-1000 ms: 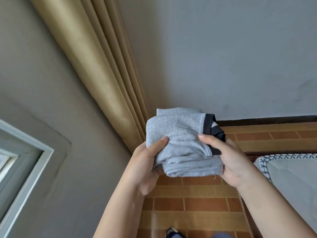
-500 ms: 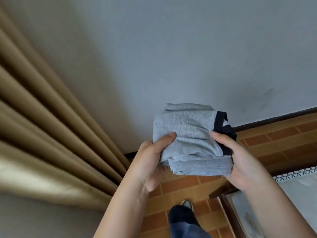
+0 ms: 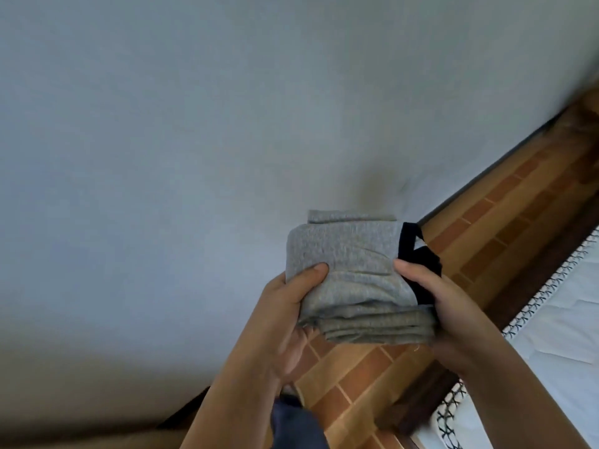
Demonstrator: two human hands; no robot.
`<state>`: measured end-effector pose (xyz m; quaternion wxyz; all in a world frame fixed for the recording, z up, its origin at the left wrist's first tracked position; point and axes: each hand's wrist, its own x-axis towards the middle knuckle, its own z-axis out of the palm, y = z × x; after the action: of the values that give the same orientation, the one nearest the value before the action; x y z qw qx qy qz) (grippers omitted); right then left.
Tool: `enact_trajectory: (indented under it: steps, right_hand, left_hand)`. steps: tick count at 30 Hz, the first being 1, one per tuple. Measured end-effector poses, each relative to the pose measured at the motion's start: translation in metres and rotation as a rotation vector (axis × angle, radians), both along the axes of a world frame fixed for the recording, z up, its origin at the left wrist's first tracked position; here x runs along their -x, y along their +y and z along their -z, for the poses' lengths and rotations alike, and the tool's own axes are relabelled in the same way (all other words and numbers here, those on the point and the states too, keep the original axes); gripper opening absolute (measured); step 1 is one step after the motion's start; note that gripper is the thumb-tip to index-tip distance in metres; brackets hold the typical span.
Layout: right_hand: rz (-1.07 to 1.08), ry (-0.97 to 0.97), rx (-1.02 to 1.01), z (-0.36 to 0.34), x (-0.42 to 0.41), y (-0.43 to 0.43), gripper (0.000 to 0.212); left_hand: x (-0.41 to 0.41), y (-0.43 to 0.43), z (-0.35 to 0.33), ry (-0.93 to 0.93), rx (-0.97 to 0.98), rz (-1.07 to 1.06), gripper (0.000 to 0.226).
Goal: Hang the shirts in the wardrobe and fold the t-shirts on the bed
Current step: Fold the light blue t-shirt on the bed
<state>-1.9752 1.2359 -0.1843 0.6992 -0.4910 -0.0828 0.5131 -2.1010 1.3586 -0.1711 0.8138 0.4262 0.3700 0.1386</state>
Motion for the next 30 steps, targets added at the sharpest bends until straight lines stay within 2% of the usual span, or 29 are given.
enact_trajectory:
  steps: [3,6,11,15,21,25,28,30]
  right_hand:
    - [0.145,0.042,0.021,0.006,-0.042,0.013,0.048]
    - [0.253,0.051,0.054,0.013,-0.088,0.033,0.073]
    - [0.378,0.063,0.065,0.011,-0.165,0.084,0.089]
    - [0.451,-0.003,0.088,-0.003,-0.226,0.114,0.06]
    - [0.624,0.032,0.025,0.0,-0.299,0.11,0.047]
    - [0.71,0.075,0.053,0.013,-0.352,0.088,0.053]
    - [0.735,0.038,0.004,0.019,-0.403,0.07,0.076]
    - [0.744,-0.006,-0.02,0.022,-0.443,0.054,0.081]
  left_hand:
    - [-0.056,0.026,0.006,0.009,-0.001,0.122,0.049]
    - [-0.115,0.057,0.013,0.002,0.002,0.219,0.048]
    - [-0.216,0.126,0.011,-0.01,-0.006,0.395,0.046]
    - [-0.299,0.172,0.002,-0.051,-0.006,0.527,0.045]
    - [-0.404,0.168,0.014,-0.02,0.011,0.683,0.053]
    - [-0.471,0.149,0.025,0.026,0.036,0.768,0.055]
    - [-0.529,0.131,0.027,0.024,-0.008,0.837,0.054]
    - [-0.572,0.116,0.028,-0.001,-0.034,0.875,0.05]
